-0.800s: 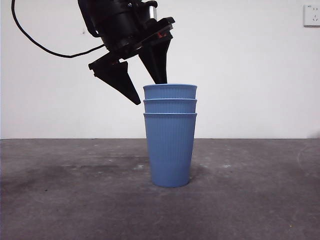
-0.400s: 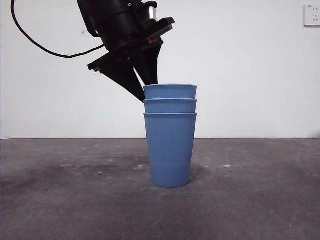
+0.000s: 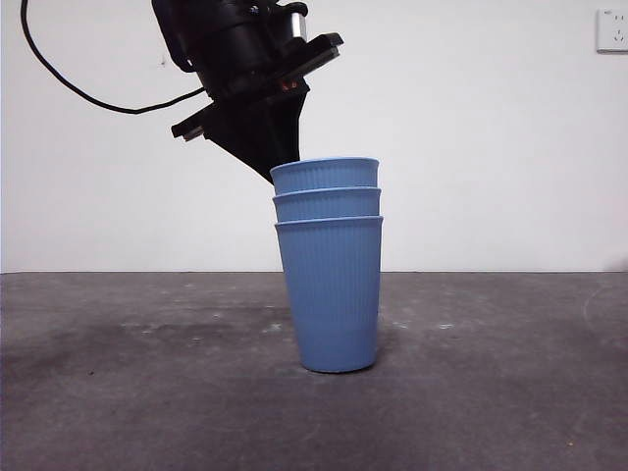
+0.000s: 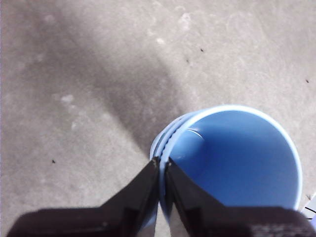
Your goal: Pick up the cup on the top,put the cup on the left,pick up the cup in the middle,put the cup on the right
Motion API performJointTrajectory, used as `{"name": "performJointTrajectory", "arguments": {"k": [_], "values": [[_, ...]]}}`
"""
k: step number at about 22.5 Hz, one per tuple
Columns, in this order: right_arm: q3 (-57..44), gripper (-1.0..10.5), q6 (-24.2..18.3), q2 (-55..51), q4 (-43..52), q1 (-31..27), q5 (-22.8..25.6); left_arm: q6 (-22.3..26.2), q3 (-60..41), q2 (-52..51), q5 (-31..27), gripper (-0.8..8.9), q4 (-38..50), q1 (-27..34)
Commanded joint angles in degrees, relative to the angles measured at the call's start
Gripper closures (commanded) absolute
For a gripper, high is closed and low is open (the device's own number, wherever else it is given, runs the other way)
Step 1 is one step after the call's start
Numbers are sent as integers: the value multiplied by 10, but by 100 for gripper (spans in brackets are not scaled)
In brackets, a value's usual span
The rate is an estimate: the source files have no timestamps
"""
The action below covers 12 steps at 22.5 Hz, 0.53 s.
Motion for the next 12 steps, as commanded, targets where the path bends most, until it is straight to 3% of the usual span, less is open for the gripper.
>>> {"name": "performJointTrajectory", "arguments": {"k": [1, 12], "values": [[1, 382, 1, 0, 3, 2, 2, -1, -1, -1, 0, 822, 0, -2], [1, 382, 1, 0, 3, 2, 2, -1, 12, -20, 0, 822, -11, -1]]}}
